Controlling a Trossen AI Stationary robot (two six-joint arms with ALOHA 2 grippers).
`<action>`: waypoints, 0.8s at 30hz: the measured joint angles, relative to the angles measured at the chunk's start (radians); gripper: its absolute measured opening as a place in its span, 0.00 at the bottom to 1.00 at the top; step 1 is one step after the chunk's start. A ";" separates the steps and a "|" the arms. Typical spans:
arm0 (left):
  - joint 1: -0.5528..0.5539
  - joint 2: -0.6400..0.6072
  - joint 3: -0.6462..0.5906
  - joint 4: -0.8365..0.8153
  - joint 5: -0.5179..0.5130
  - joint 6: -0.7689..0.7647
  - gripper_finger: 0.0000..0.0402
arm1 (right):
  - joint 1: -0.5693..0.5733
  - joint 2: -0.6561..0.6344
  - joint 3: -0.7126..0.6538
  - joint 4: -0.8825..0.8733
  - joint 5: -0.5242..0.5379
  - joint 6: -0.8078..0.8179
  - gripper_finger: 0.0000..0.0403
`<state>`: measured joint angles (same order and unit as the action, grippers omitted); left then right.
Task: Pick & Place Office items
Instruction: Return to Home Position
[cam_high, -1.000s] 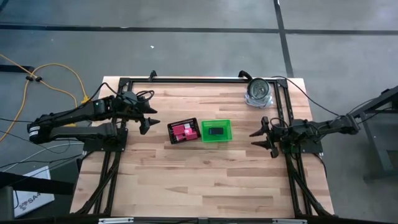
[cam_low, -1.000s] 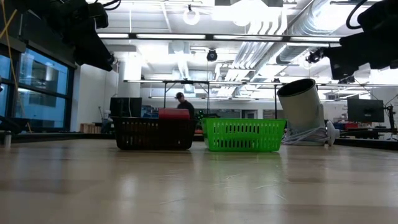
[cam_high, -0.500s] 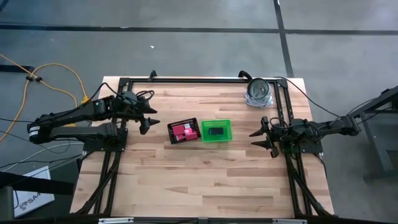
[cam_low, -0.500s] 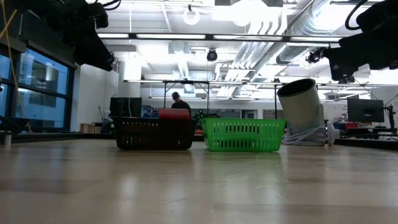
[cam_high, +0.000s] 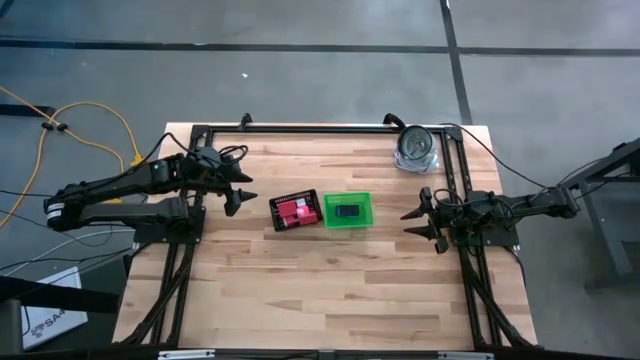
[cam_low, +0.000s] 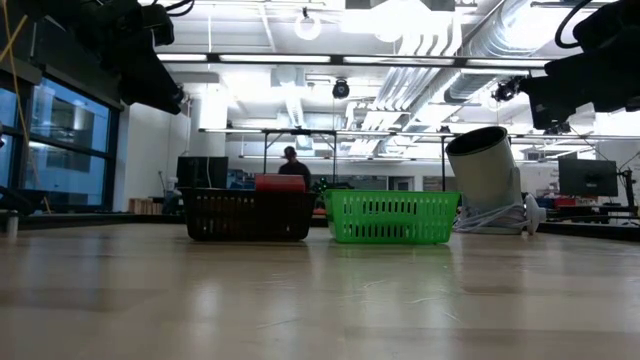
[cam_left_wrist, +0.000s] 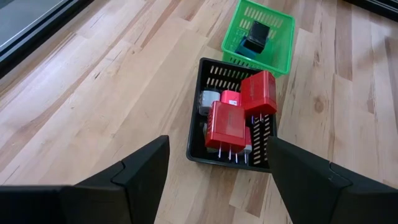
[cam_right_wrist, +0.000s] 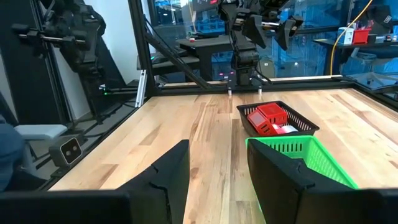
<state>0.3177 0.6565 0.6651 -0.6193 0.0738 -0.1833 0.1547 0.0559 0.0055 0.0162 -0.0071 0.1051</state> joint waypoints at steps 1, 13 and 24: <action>0.000 0.000 0.000 0.000 0.000 0.000 0.65 | 0.000 0.000 0.000 0.000 0.000 0.000 0.37; 0.000 0.000 0.000 0.000 0.000 0.000 0.65 | 0.000 0.000 0.000 0.001 0.000 0.000 0.37; 0.000 0.000 0.000 0.067 0.000 0.033 0.65 | 0.000 0.000 0.000 0.002 0.000 0.000 0.37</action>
<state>0.3177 0.6563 0.6651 -0.5522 0.0740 -0.1499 0.1547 0.0563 0.0055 0.0181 -0.0071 0.1050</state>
